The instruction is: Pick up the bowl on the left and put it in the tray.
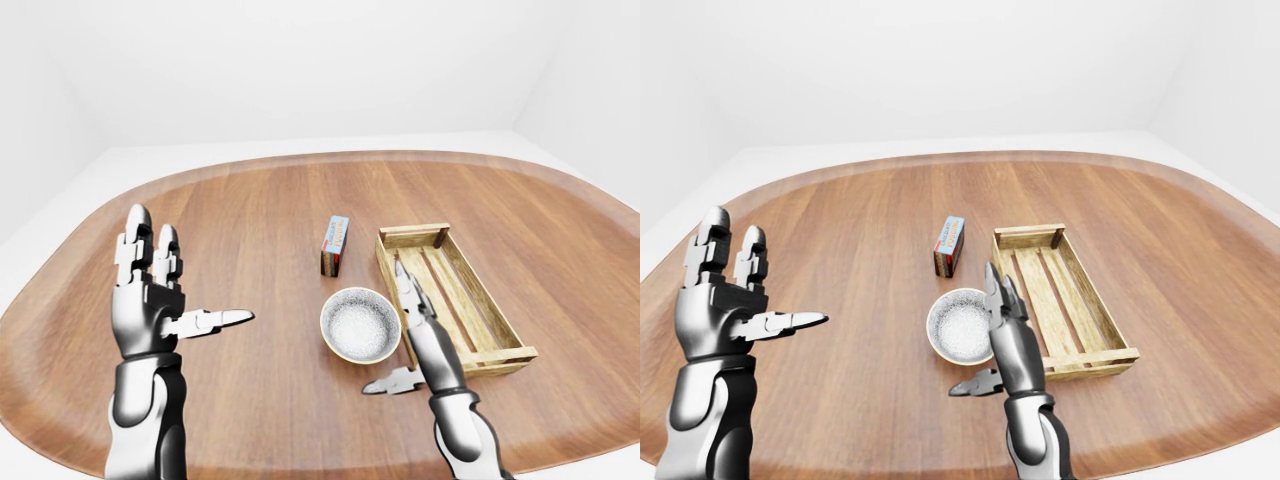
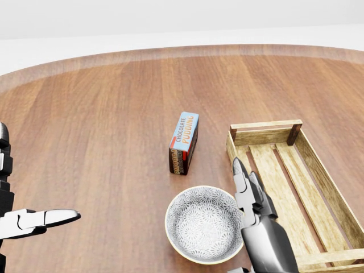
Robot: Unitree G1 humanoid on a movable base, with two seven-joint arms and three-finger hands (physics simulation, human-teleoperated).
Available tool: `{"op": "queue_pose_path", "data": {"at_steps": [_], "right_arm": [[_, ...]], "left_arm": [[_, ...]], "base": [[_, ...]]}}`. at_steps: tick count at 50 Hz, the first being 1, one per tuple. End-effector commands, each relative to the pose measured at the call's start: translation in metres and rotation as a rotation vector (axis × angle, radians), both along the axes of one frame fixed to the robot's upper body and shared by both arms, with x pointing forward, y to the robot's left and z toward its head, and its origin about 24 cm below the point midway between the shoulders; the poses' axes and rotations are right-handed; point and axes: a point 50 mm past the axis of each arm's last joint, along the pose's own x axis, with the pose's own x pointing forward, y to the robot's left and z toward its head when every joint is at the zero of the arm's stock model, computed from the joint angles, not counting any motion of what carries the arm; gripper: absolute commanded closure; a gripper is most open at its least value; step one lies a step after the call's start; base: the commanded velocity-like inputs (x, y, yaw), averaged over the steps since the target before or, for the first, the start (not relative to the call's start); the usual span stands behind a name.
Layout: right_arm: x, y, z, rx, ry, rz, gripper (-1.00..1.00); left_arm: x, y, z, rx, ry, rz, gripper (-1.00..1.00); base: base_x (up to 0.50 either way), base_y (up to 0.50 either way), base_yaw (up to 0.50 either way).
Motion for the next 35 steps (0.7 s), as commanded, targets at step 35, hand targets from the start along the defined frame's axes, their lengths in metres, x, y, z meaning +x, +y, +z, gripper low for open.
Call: {"op": "queue_pose_path", "data": {"at_steps": [35], "right_arm": [[0.021,0.027,-0.04,-0.34,0.16,0.156,-1.0]], "left_arm": [[0.014,-0.007,-0.024,-0.024,0.103,-0.037,-1.0]], "base": [[0.0,0.0,0.0]]}}
